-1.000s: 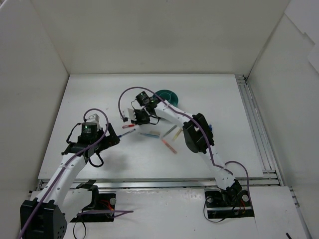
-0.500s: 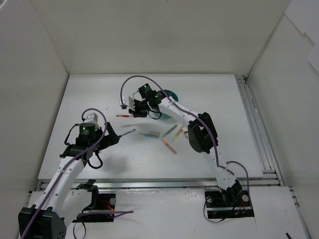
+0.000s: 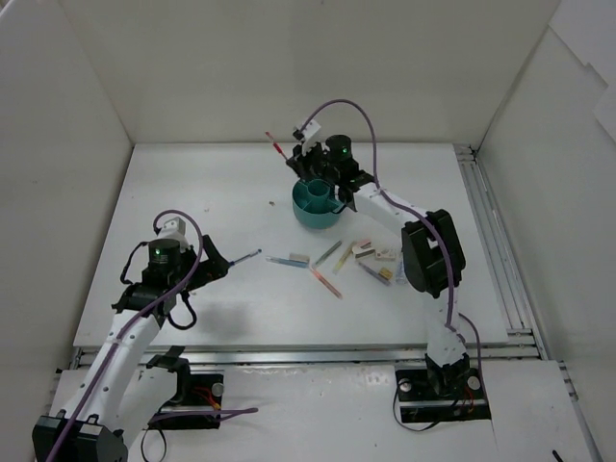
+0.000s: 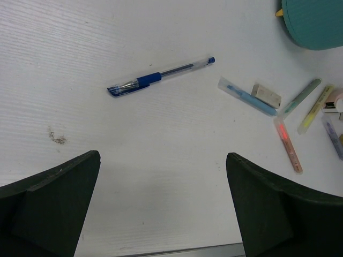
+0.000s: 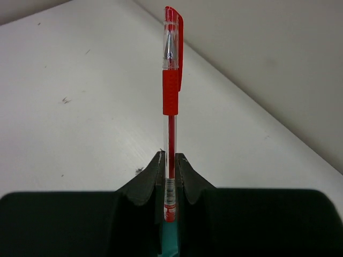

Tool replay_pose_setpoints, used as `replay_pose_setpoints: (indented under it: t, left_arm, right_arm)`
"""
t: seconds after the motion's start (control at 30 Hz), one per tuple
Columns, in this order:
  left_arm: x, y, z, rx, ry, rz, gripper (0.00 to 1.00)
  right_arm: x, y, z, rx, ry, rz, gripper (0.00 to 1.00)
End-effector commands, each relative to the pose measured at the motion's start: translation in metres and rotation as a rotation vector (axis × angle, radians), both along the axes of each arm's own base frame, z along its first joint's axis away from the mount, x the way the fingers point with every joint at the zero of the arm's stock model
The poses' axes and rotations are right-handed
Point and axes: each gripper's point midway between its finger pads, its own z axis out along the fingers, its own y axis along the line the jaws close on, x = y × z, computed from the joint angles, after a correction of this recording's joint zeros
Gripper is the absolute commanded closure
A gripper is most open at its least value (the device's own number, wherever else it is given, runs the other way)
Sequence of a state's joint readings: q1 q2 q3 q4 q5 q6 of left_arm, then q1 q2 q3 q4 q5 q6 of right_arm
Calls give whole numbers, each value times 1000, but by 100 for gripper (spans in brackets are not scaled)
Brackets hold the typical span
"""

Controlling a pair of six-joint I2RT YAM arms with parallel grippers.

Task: Sort the stationery into containers
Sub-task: Place the pen in the storage box.

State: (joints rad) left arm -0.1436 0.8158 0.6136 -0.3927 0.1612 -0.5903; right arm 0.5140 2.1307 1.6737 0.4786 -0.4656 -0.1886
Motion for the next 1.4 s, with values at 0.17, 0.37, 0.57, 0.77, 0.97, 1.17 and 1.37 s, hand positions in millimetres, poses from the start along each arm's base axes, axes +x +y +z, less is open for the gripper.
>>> replay_pose_setpoints:
  t: [0.17,0.37,0.57,0.77,0.97,1.17,1.37]
  left_arm:
    - [16,-4,23,-22,-79,-6,0]
    - [18,-5,20,-21,-67,-12,0]
    - [16,-4,18,-25,-70,-8,0]
    - [18,-4,16,-22,-68,-10,0]
    - [16,-5,13,-25,-61,-13,0]
    - [14,-3,13,-21,-65,-5,0]
    - [14,-2,13,-17,-64,0,0]
  right_arm:
    - [10,-25,81,235,-115,-167,100]
    - [10,-25,69,265,-82,-184,100]
    - [6,-30,56,268,-68,-223,100]
    - [-4,-31,40,183,-115,-280,100]
    - [-5,-34,22,162,-98,-320,100]
    - [-11,-38,1,151,-69,-365,100]
    - [-18,-55,-21,165,-9,-494,100]
